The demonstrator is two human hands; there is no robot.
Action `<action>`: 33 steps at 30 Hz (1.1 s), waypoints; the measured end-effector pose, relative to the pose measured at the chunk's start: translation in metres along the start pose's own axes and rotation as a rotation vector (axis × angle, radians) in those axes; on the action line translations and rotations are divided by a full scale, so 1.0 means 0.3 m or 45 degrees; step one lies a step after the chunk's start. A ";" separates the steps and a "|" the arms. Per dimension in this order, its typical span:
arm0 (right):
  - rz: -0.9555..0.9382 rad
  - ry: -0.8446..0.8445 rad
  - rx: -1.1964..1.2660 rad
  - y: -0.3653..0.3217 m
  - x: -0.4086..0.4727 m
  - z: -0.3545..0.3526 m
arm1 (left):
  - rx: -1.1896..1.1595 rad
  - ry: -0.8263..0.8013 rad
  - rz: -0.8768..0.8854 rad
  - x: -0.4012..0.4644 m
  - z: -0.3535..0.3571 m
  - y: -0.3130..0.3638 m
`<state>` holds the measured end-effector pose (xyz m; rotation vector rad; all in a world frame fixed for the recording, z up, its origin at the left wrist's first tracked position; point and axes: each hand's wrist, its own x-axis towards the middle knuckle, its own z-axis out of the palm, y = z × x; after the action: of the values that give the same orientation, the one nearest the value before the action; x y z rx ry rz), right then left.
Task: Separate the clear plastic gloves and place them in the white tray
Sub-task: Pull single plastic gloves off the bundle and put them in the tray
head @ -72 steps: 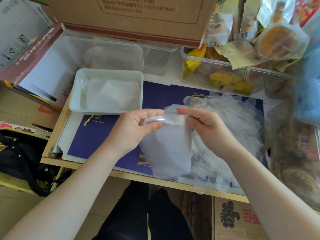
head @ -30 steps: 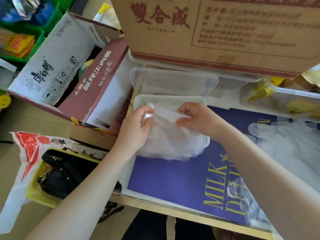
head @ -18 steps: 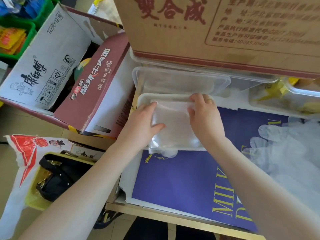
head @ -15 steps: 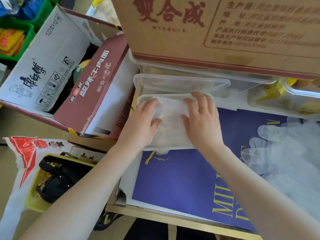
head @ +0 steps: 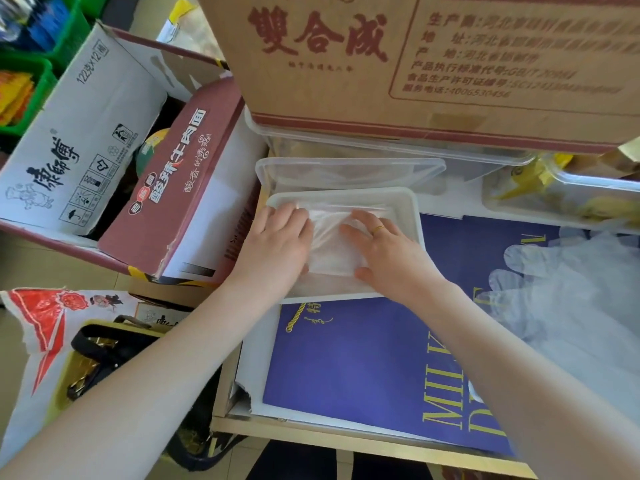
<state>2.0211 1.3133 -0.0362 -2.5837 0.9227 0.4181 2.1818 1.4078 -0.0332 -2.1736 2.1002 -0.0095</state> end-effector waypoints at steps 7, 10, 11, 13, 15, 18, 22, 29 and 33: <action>0.126 0.063 -0.122 0.022 0.003 0.019 | 0.207 -0.248 0.068 -0.035 0.035 -0.011; 0.123 0.025 -0.138 0.022 0.013 0.016 | 0.235 -0.370 0.024 -0.023 0.041 0.002; 0.122 0.010 -0.141 0.021 0.017 0.011 | 0.256 -0.373 0.020 -0.012 0.025 0.008; 0.114 -0.027 -0.142 0.022 0.017 -0.003 | 0.288 -0.332 0.001 0.004 0.004 0.022; 0.078 -0.038 -0.131 0.028 -0.003 -0.016 | 0.281 -0.361 -0.062 0.006 -0.050 0.054; -0.045 0.320 -0.091 0.056 -0.092 -0.026 | 0.179 -0.206 -0.148 0.001 -0.114 0.107; 0.042 0.739 0.197 0.167 -0.259 0.028 | -0.258 0.089 -0.024 0.005 -0.185 0.226; 0.764 0.506 0.135 0.544 -0.547 0.175 | -0.864 -0.016 0.107 0.025 -0.215 0.553; 0.883 0.343 0.202 0.649 -0.667 0.229 | -0.913 -0.064 0.156 0.033 -0.183 0.725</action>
<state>1.7350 1.3117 -0.0655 -2.1431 1.8670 0.1537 1.9610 1.3869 0.0008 -2.3127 2.4581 0.9309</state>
